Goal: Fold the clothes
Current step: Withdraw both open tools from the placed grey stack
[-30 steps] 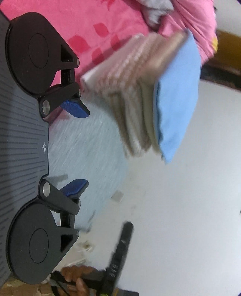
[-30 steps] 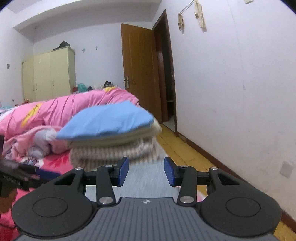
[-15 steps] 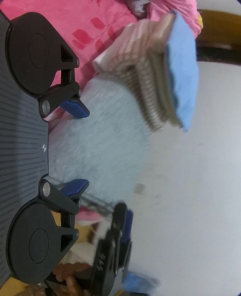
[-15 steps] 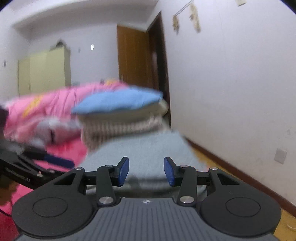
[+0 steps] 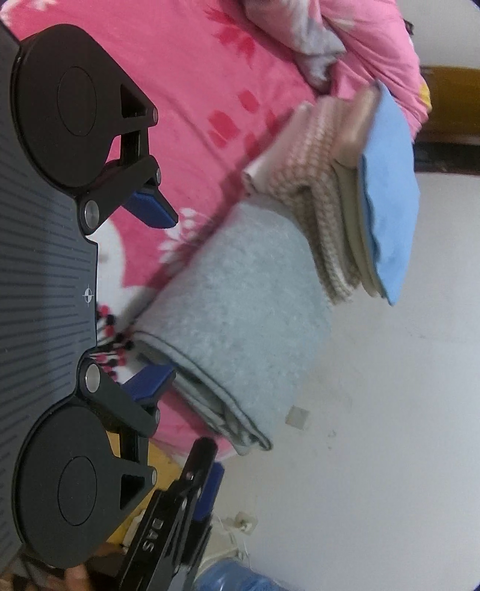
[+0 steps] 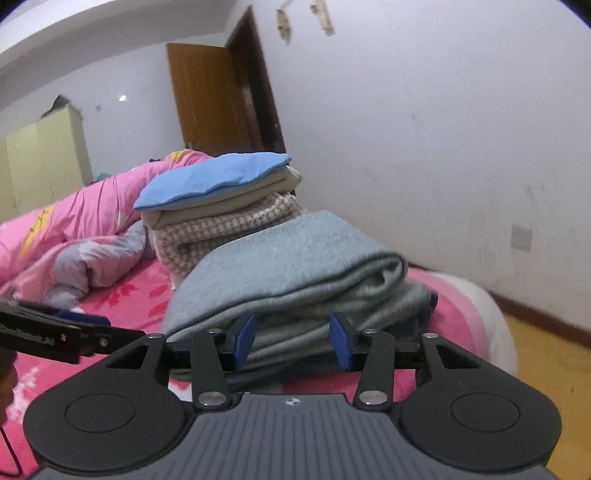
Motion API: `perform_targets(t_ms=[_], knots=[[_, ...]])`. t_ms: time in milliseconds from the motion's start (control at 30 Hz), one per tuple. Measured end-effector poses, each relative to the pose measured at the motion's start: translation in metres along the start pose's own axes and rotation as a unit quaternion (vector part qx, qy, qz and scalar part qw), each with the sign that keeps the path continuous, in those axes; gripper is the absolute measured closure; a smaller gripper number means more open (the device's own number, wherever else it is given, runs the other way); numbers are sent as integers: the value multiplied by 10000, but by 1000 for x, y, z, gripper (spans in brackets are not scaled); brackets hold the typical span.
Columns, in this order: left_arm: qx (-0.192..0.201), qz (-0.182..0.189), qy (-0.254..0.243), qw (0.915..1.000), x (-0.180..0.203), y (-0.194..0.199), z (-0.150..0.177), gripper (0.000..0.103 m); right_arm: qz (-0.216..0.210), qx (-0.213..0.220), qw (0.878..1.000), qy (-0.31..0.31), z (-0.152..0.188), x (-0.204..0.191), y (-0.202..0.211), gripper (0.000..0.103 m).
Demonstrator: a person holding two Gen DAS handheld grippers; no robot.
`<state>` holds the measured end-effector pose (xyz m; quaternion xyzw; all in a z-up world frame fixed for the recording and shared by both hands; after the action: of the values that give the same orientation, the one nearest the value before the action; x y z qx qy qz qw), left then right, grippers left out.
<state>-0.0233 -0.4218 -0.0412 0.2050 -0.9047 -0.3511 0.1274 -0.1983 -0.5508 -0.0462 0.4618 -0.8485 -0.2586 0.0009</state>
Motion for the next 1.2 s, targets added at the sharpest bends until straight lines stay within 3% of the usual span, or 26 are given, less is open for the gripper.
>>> perform_targets(t_ms=[133,233,500,1200], knots=[[18,-145,121,9998,-2,15,4,9,108,-6,9999,-26,0,-11,21,43],[78,-228,118,9996,-4,25,6,6,182,63,9998,35,-2,-21,33,29],[70,-440,219,9988,-13,35,8,4,215,77,9997,116,-6,-40,42,9],[96,-584,306,9978,-14,46,14,1,214,-96,9994,246,-4,-53,43,5]])
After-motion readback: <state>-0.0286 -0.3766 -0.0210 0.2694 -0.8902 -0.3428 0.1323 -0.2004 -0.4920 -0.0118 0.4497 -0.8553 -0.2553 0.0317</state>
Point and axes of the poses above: each gripper's, at about its wrist camera, not at the fingertips, and y roughly against the way its jaws point, x to its right, z to its underside, the point moved 2 cm from there along -y, roughly the way its jaws point, and after that the axes turned 4 degrees about -x, right-handed, at the moved point
